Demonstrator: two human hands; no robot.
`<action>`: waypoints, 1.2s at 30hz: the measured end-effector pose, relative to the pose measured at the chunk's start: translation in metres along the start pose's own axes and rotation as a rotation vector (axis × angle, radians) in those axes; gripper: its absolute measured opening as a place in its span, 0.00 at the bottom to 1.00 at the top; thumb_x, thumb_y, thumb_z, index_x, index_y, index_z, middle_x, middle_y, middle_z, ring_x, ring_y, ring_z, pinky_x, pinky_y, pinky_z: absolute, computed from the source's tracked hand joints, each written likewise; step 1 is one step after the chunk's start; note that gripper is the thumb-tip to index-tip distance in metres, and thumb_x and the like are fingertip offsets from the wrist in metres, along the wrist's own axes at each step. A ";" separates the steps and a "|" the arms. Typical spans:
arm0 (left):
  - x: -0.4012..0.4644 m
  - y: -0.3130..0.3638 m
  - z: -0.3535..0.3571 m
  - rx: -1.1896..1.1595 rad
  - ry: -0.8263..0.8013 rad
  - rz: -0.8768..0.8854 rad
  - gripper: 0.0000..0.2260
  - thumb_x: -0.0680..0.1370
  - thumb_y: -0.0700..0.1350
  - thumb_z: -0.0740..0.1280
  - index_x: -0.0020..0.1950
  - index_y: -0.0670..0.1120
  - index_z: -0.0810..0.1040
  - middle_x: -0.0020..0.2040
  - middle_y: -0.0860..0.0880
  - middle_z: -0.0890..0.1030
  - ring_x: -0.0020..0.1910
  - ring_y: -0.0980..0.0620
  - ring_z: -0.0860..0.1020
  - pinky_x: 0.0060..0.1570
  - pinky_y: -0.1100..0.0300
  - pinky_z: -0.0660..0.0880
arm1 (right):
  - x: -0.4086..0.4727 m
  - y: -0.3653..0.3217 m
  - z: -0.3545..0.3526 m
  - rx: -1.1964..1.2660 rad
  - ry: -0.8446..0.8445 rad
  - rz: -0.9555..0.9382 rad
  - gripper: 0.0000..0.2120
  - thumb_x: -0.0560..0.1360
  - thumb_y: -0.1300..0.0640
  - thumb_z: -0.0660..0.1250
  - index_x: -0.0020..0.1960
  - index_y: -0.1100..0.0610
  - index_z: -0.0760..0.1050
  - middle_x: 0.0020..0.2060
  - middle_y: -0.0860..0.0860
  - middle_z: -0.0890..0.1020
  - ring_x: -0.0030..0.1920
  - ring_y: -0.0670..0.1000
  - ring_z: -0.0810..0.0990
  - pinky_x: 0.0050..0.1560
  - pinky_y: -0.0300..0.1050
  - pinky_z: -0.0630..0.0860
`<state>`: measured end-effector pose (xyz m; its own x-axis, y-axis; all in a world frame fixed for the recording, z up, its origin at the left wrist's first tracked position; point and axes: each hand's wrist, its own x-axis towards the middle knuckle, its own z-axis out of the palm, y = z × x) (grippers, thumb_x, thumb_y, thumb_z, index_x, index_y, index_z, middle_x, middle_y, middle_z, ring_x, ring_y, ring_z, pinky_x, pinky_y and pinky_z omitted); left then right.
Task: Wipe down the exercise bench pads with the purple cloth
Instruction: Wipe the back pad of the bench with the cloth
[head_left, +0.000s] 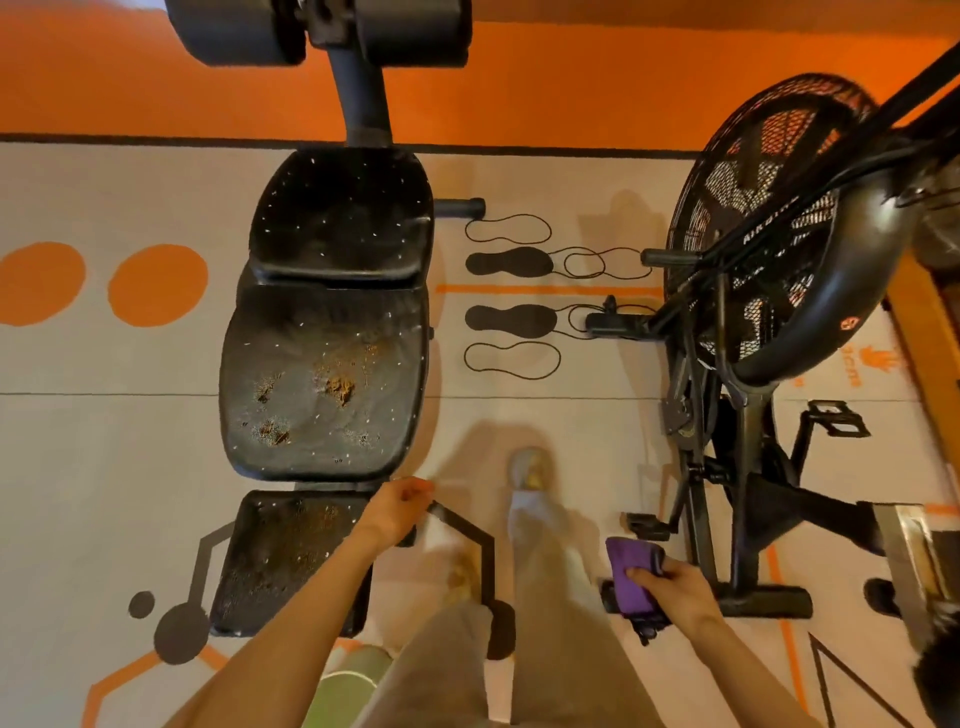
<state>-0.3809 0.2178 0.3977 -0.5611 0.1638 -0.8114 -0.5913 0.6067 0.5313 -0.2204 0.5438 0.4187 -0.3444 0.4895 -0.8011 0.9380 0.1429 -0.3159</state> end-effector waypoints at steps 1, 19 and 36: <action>0.005 0.008 0.000 -0.028 0.015 -0.004 0.07 0.80 0.39 0.64 0.54 0.47 0.80 0.53 0.44 0.80 0.56 0.41 0.79 0.63 0.47 0.73 | 0.012 -0.018 -0.004 -0.020 -0.013 -0.026 0.05 0.72 0.61 0.72 0.45 0.62 0.77 0.43 0.62 0.82 0.45 0.62 0.80 0.47 0.52 0.77; 0.100 0.097 -0.061 -0.443 0.315 -0.160 0.09 0.79 0.35 0.65 0.50 0.46 0.84 0.44 0.42 0.83 0.43 0.44 0.80 0.55 0.46 0.77 | 0.137 -0.371 0.006 -0.473 -0.265 -0.385 0.16 0.74 0.57 0.70 0.60 0.64 0.78 0.55 0.60 0.82 0.51 0.57 0.79 0.46 0.42 0.72; 0.293 0.222 -0.240 -0.270 0.411 0.026 0.11 0.82 0.43 0.60 0.61 0.48 0.79 0.56 0.47 0.81 0.54 0.47 0.79 0.52 0.61 0.71 | 0.231 -0.624 0.140 -0.183 -0.299 -0.556 0.21 0.79 0.61 0.63 0.71 0.61 0.65 0.65 0.59 0.75 0.65 0.58 0.74 0.57 0.45 0.72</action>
<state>-0.8161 0.2139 0.3363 -0.7280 -0.1775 -0.6622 -0.6723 0.3741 0.6388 -0.8903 0.4470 0.3597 -0.7512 0.0441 -0.6587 0.5998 0.4623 -0.6531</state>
